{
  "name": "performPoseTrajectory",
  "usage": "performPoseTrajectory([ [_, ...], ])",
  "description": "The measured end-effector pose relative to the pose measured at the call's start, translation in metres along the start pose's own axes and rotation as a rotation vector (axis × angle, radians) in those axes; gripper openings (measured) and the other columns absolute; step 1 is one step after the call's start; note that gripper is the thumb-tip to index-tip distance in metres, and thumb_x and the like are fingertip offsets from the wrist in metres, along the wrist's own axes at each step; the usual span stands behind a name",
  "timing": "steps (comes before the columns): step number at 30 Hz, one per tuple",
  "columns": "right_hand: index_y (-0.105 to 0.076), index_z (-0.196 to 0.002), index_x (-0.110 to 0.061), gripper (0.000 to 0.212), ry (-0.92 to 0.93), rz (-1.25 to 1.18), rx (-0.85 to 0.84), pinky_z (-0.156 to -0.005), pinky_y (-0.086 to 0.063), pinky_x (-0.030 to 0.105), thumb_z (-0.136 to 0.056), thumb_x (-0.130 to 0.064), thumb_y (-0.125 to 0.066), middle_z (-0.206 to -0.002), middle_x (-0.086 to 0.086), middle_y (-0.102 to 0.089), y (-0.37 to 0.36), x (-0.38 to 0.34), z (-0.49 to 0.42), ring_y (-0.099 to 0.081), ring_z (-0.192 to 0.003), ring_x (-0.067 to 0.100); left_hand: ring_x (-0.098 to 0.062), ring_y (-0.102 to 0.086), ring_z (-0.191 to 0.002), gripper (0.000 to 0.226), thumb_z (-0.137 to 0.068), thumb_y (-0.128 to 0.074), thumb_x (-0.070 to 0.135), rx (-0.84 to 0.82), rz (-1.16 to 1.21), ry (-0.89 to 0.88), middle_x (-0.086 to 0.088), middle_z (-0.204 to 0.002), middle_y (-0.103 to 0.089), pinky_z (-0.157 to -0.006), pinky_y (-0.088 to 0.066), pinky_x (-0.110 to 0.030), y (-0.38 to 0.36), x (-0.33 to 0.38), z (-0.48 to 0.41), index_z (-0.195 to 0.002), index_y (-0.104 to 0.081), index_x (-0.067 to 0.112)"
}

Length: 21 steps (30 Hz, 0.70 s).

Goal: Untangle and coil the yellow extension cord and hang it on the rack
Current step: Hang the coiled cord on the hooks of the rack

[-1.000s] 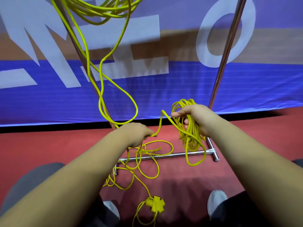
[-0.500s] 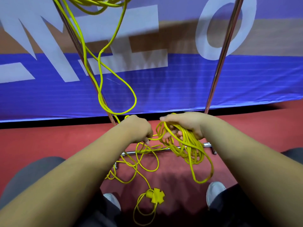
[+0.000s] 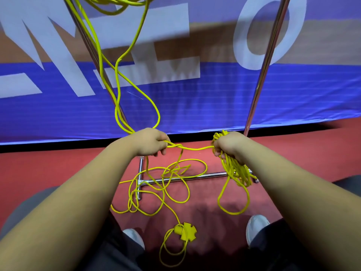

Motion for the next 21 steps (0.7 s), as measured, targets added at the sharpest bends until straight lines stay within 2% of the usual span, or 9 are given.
performPoseTrajectory([
  [2,-0.068,-0.078,0.001,0.012,0.006,0.025,-0.038,-0.038,-0.037,0.015,-0.085,-0.001,-0.058,-0.039,0.004,-0.053,0.0,0.001,0.0,-0.044,-0.029,0.017,-0.014,-0.068,-0.069,0.013,-0.107,-0.049,0.018,0.062,0.372,0.077,0.001,-0.088,-0.08,-0.071,-0.053,-0.029,0.0,0.005,0.002,-0.113,-0.06,0.022],
  [5,-0.065,-0.063,-0.001,0.023,0.006,0.038,-0.125,-0.041,-0.041,0.018,-0.085,0.0,-0.059,-0.042,0.008,-0.051,-0.003,0.001,0.003,-0.044,-0.032,0.02,-0.024,-0.078,-0.081,0.015,-0.108,-0.045,0.013,0.272,0.996,0.247,-0.014,-0.086,-0.079,-0.075,-0.065,-0.037,0.003,0.013,0.001,-0.118,-0.056,0.013],
  [7,-0.067,-0.062,-0.002,0.023,-0.006,0.009,-0.163,-0.045,-0.044,0.021,-0.085,-0.002,-0.063,-0.046,0.01,-0.051,-0.007,0.0,0.003,-0.044,-0.035,0.021,-0.025,-0.078,-0.074,0.019,-0.104,-0.045,0.009,0.353,1.216,0.343,-0.01,-0.078,-0.075,-0.074,-0.066,-0.04,0.003,0.017,-0.001,-0.113,-0.061,0.016],
  [10,-0.07,-0.078,-0.002,0.013,-0.045,-0.154,-0.184,-0.047,-0.047,0.025,-0.087,-0.004,-0.062,-0.051,0.007,-0.054,-0.006,-0.002,0.002,-0.047,-0.039,0.017,-0.014,-0.054,-0.054,0.01,-0.098,-0.062,0.028,0.337,1.014,0.362,-0.002,-0.071,-0.053,-0.063,-0.06,-0.031,0.002,0.014,-0.002,-0.098,-0.069,0.021],
  [12,-0.066,-0.09,-0.003,0.008,-0.047,-0.266,-0.212,-0.042,-0.045,0.021,-0.092,-0.004,-0.058,-0.051,0.004,-0.059,-0.001,-0.004,0.002,-0.046,-0.036,0.012,-0.015,-0.046,-0.051,0.024,-0.085,-0.08,0.042,0.297,0.719,0.317,-0.001,-0.068,-0.053,-0.048,-0.048,-0.024,0.0,0.007,-0.004,-0.093,-0.071,0.02],
  [14,-0.067,-0.092,-0.002,0.009,-0.02,-0.306,-0.237,-0.042,-0.045,0.022,-0.091,-0.004,-0.058,-0.059,0.005,-0.063,0.004,-0.006,0.001,-0.046,-0.038,0.012,-0.017,-0.05,-0.049,0.022,-0.083,-0.085,0.034,0.291,0.506,0.266,-0.005,-0.069,-0.06,-0.042,-0.042,-0.022,-0.004,0.006,-0.007,-0.092,-0.071,0.019],
  [17,-0.072,-0.085,0.0,0.01,0.03,-0.259,-0.232,-0.044,-0.045,0.024,-0.088,-0.006,-0.065,-0.054,0.009,-0.052,0.009,-0.007,-0.002,-0.044,-0.039,0.018,-0.019,-0.062,-0.06,0.019,-0.088,-0.08,0.039,0.356,0.355,0.275,-0.001,-0.073,-0.069,-0.056,-0.05,-0.026,-0.011,0.004,-0.011,-0.088,-0.072,0.021],
  [19,-0.076,-0.08,-0.003,0.01,0.081,-0.235,-0.252,-0.049,-0.045,0.026,-0.087,-0.007,-0.071,-0.055,0.011,-0.048,0.01,-0.008,-0.001,-0.043,-0.042,0.021,-0.022,-0.068,-0.077,0.027,-0.093,-0.071,0.047,0.382,0.208,0.338,-0.001,-0.08,-0.074,-0.07,-0.052,-0.032,-0.011,0.001,-0.015,-0.084,-0.073,0.021],
  [21,-0.079,-0.088,-0.004,0.007,0.137,-0.254,-0.308,-0.05,-0.043,0.027,-0.088,-0.01,-0.074,-0.056,0.011,-0.049,0.01,-0.009,0.001,-0.043,-0.043,0.02,-0.03,-0.069,-0.088,0.044,-0.102,-0.055,0.05,0.38,0.027,0.395,-0.009,-0.085,-0.075,-0.076,-0.053,-0.036,-0.011,0.0,-0.018,-0.087,-0.075,0.014],
])
Point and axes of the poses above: each hand's wrist, its own z-axis away from the middle knuckle, its own y-axis out of the back of the hand, x = y × z, the point moved 2 cm from there along -z, towards the middle knuckle
